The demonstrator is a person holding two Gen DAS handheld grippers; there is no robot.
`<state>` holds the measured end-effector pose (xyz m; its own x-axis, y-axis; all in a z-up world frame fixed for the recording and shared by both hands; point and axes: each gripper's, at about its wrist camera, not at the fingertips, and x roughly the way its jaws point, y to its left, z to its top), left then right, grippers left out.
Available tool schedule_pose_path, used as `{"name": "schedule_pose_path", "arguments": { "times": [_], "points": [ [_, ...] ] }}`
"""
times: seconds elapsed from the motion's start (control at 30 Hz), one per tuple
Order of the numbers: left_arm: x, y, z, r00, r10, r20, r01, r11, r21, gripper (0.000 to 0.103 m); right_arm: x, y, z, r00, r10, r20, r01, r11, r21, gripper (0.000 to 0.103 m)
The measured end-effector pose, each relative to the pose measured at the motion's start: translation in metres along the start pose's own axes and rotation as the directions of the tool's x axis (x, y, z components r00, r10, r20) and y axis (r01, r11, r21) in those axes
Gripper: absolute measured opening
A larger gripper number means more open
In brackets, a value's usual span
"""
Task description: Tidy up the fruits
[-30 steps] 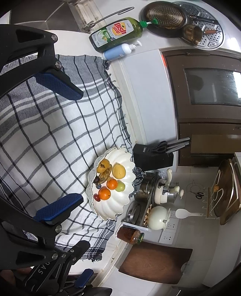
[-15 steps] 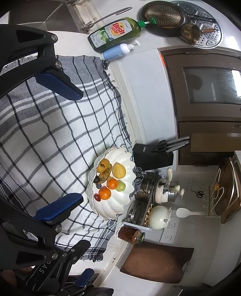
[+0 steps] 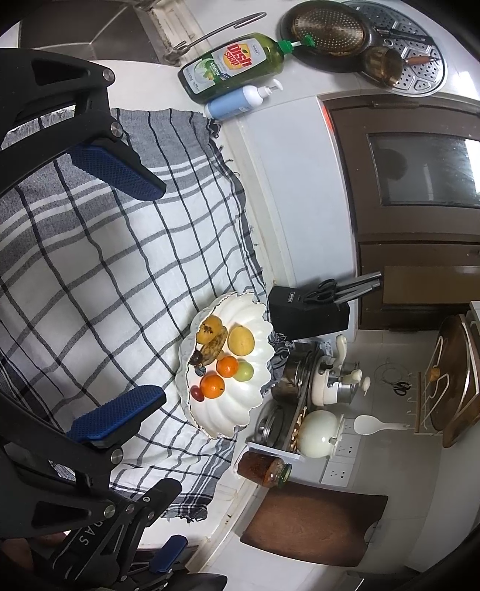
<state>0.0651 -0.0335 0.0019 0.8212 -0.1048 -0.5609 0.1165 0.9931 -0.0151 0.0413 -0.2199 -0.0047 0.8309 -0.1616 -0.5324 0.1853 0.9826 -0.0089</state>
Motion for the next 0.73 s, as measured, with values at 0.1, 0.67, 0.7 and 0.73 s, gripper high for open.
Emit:
{"name": "schedule_pose_path", "arguments": {
  "times": [0.1, 0.67, 0.7, 0.73],
  "points": [
    [0.0000, 0.0003, 0.0004, 1.000, 0.000, 0.001, 0.000, 1.000, 0.000, 0.102, 0.0001, 0.0001, 0.0003, 1.000, -0.001, -0.001, 0.001, 1.000, 0.000, 0.095],
    [0.0023, -0.0010, 0.0004, 1.000, 0.000, -0.010, 0.000, 1.000, 0.003, 0.102, 0.0010, 0.0006, -0.0020, 1.000, -0.001, -0.005, 0.001, 1.000, 0.002, 0.095],
    [0.0028, -0.0016, 0.0004, 1.000, -0.001, -0.012, 0.001, 1.000, 0.003, 0.102, 0.0016, -0.0001, -0.0010, 1.000, 0.001, -0.005, -0.001, 1.000, 0.002, 0.095],
    [0.0028, -0.0018, 0.0006, 1.000, -0.002, -0.014, 0.002, 1.000, 0.004, 0.102, 0.0010, 0.0001, -0.0016, 1.000, 0.001, -0.005, -0.001, 1.000, 0.003, 0.095]
  ]
}}
